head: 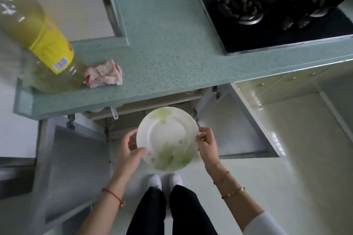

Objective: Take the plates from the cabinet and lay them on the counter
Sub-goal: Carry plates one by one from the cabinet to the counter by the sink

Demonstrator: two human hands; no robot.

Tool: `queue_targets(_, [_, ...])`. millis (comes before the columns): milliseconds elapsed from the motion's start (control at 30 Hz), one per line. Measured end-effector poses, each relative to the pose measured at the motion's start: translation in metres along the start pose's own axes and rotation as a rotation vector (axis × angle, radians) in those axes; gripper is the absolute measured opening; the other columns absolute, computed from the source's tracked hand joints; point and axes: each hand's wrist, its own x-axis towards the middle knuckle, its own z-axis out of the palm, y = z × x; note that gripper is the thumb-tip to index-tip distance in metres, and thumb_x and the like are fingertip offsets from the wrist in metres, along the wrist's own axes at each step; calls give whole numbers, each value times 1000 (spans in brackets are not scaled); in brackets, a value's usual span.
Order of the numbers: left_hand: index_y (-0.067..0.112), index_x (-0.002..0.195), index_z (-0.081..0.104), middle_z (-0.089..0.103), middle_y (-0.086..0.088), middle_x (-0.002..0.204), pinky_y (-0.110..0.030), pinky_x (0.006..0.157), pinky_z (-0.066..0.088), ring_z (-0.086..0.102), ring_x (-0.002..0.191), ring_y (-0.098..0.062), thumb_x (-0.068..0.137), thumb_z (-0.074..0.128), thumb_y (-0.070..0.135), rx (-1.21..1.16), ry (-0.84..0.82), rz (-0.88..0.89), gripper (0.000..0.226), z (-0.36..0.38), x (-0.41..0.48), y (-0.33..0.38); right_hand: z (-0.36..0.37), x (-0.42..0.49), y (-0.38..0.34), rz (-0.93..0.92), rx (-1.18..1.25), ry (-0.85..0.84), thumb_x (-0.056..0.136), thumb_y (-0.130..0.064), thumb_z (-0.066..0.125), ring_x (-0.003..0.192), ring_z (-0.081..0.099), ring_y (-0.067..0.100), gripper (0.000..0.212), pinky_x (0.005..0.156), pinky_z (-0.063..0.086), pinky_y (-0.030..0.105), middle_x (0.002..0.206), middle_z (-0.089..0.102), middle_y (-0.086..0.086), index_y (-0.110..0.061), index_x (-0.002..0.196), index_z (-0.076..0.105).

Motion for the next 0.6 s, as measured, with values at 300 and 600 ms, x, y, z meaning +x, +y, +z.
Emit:
queue_targets(300, [35, 122, 54, 63, 4, 124, -38, 97, 53, 62, 111, -13, 78, 70, -6, 8, -237, 274, 62, -12, -79, 143, -76, -100, -115, -148, 194, 183, 92, 5, 48, 81, 48, 22, 15, 71, 41, 34, 84, 50, 2, -5, 101, 55])
queue_targets(600, [52, 109, 60, 67, 1, 119, -31, 86, 55, 64, 111, -17, 66, 72, 15, 82, -510, 359, 58, 26, -117, 208, -145, -174, -138, -152, 396, 417, 91, 2, 51, 74, 53, 18, 18, 65, 46, 27, 80, 54, 3, -5, 106, 58])
